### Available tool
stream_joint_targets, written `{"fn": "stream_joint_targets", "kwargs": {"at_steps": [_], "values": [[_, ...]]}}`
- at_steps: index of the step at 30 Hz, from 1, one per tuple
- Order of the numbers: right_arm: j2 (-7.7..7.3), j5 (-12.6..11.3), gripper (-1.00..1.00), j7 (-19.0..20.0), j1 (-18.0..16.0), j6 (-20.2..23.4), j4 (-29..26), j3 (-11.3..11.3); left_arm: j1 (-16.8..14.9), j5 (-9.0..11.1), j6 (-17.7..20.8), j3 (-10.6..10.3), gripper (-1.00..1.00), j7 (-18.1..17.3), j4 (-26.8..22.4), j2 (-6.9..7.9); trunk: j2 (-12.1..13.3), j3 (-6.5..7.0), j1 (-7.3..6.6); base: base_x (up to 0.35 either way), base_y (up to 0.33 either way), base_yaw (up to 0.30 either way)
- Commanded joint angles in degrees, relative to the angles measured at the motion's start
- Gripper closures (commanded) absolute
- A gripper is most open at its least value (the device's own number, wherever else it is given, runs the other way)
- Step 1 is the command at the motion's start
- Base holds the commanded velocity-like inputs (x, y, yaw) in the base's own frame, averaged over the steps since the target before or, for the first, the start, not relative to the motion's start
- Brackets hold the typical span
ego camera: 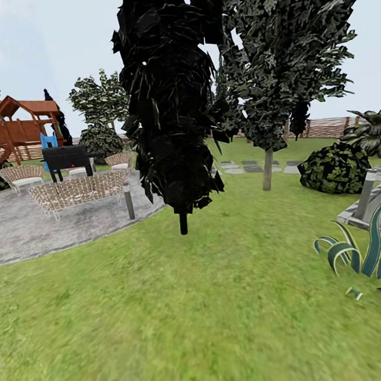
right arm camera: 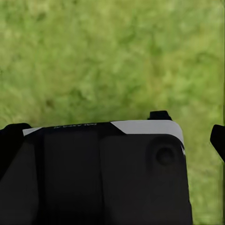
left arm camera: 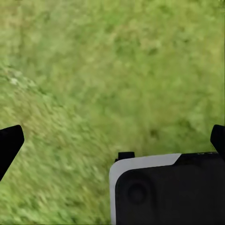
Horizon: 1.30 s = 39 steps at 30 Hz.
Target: Take the three Easter eggs out of the wicker basket on the lawn in the garden, then place them on the lawn next to a single tree (choose any tree) so that all three eggs are next to the same tree and none are left in the basket.
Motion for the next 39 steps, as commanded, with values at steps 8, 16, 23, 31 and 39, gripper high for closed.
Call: {"fn": "stream_joint_targets", "kwargs": {"at_steps": [8,16,23,31,39], "values": [[0.05,0.0,-1.0,0.1,0.0,0.3,-0.1,-0.3,0.0,-0.1,-0.2,-0.2,-1.0,0.1,0.1,0.02,0.0,-0.02,0.05,0.26,-0.169,0.051],[-0.03,0.1,-1.0,0.1,0.0,-3.1,1.5,-0.3,0.0,-0.1,-0.2,-0.2,-1.0,0.1,0.1,0.02,0.0,-0.02,0.05,0.252,-0.167,0.004],[0.02,0.0,-1.0,0.1,0.0,-3.9,2.2,-0.2,0.0,0.0,-0.2,-0.2,-1.0,0.1,0.1,0.02,0.0,-0.02,0.05,0.232,-0.051,0.001],[0.05,0.0,-1.0,0.1,0.0,-4.1,2.3,-0.2,0.0,0.0,-0.2,-0.2,-1.0,0.1,0.1,0.02,0.0,-0.02,0.05,0.199,-0.006,0.0],[0.0,0.0,-1.0,0.1,0.0,-4.1,2.3,-0.2,0.0,0.0,-0.2,-0.2,-1.0,0.1,0.1,0.02,0.0,-0.02,0.05,0.048,-0.001,0.0]]}}
